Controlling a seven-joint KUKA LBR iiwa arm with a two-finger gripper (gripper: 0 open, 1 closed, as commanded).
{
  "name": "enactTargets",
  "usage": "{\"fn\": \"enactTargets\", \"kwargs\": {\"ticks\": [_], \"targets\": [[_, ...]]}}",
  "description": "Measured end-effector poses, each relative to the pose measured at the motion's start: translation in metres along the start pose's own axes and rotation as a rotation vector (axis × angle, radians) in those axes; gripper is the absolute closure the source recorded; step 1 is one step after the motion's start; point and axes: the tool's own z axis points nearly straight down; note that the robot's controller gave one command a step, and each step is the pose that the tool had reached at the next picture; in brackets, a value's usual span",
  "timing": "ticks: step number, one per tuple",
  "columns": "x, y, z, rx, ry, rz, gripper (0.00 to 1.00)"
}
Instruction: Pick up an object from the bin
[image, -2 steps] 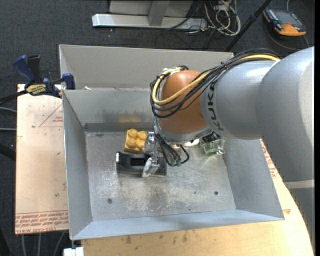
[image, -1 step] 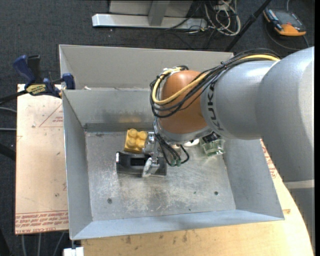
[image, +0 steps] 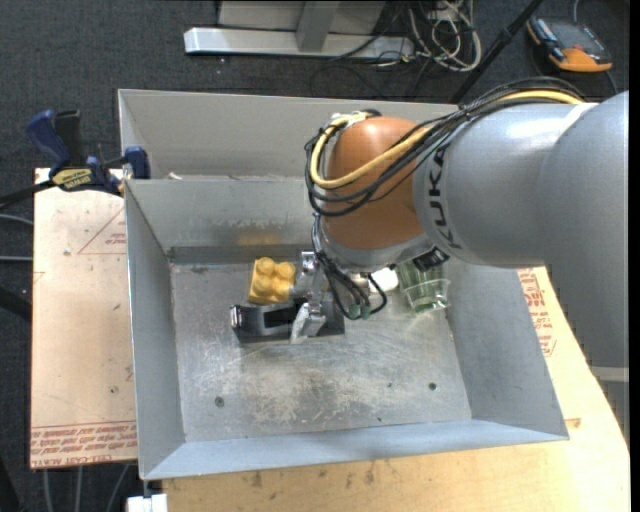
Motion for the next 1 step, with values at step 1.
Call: {"fn": "enactTargets", "kwargs": {"ticks": [1], "targets": [[-0.0029,0.0133,-0.0608,-0.001,-0.006,-0.009,1.0]]}}
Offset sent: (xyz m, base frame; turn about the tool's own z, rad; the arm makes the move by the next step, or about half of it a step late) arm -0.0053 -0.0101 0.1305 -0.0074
